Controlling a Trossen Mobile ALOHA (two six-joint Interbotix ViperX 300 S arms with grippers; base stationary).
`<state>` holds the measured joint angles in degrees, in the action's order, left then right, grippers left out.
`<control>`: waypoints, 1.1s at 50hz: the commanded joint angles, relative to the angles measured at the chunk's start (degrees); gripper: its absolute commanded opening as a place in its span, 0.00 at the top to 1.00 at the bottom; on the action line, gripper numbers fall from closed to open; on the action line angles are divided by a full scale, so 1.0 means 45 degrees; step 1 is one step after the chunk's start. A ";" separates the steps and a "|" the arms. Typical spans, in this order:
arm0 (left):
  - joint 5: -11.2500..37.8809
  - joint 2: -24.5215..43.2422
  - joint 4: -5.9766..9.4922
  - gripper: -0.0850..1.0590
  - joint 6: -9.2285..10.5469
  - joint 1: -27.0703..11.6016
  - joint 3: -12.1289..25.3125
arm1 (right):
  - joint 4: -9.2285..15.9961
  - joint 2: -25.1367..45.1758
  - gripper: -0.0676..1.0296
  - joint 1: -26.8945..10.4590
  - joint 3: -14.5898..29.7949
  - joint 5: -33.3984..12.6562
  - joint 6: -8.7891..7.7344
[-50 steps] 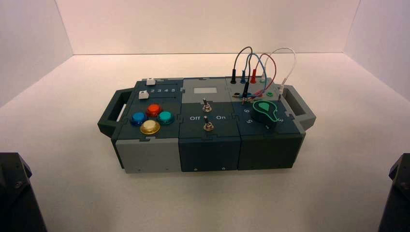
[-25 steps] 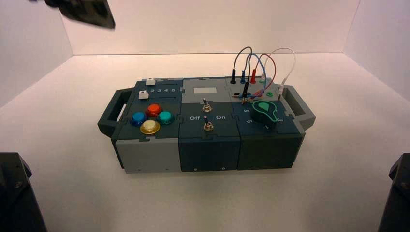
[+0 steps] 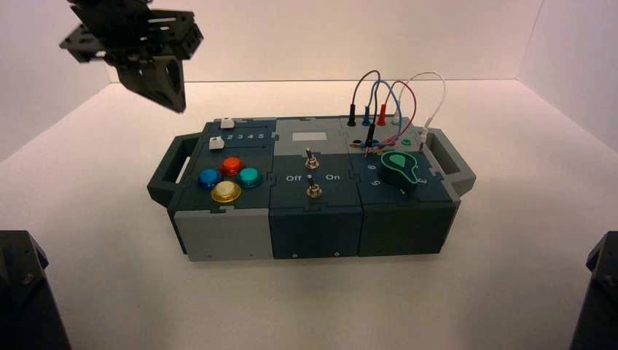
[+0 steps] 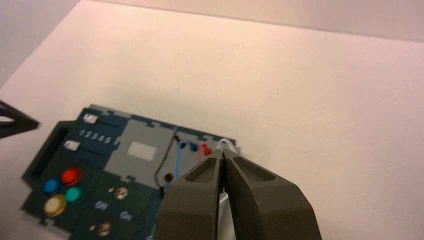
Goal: Flip the top switch off with the right gripper.
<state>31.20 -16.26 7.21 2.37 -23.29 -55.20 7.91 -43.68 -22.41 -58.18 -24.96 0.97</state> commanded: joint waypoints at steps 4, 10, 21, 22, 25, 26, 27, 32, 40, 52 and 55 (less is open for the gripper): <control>0.0352 0.0645 0.0723 0.95 0.0215 -0.0020 0.0371 | 0.0684 0.0391 0.96 -0.0762 0.0703 -0.0410 0.0039; 0.0527 0.1035 0.0820 0.95 0.0371 -0.0020 0.0313 | 0.0801 0.0918 0.96 -0.1055 0.0820 -0.0664 0.0039; 0.0625 0.1367 0.0898 0.95 0.0566 -0.0020 0.0020 | 0.1016 0.1875 0.96 -0.2129 0.1250 -0.0918 0.0098; 0.0625 0.1387 0.0898 0.95 0.0586 -0.0020 -0.0020 | 0.1074 0.1953 0.96 -0.2227 0.1289 -0.0918 0.0098; 0.0645 0.1426 0.0898 0.95 0.0625 -0.0020 -0.0098 | 0.1230 0.2168 0.96 -0.2422 0.1387 -0.0918 0.0098; 0.0645 0.1445 0.0898 0.95 0.0625 -0.0020 -0.0137 | 0.1289 0.2266 0.96 -0.2480 0.1445 -0.0918 0.0098; 0.0645 0.1465 0.0898 0.95 0.0645 -0.0020 -0.0156 | 0.1387 0.2344 0.96 -0.2520 0.1465 -0.0918 0.0098; 0.0508 0.1602 0.0898 0.95 0.0645 -0.0020 -0.0234 | 0.1680 0.2734 0.96 -0.2637 0.1602 -0.0918 0.0098; 0.0195 0.2090 0.0898 0.95 0.0645 -0.0020 -0.0156 | 0.2051 0.3184 0.96 -0.2910 0.1660 -0.0879 0.0117; 0.0117 0.3262 0.0859 0.95 0.0547 -0.0020 0.0176 | 0.2832 0.4082 0.96 -0.3691 0.1953 -0.0859 0.0117; 0.0098 0.3496 0.0859 0.95 0.0547 -0.0020 0.0234 | 0.3086 0.4512 0.96 -0.4043 0.2070 -0.0840 0.0176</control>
<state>32.08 -1.58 11.34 5.10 -23.55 -55.20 20.21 -25.05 -38.50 -51.06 -29.27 1.23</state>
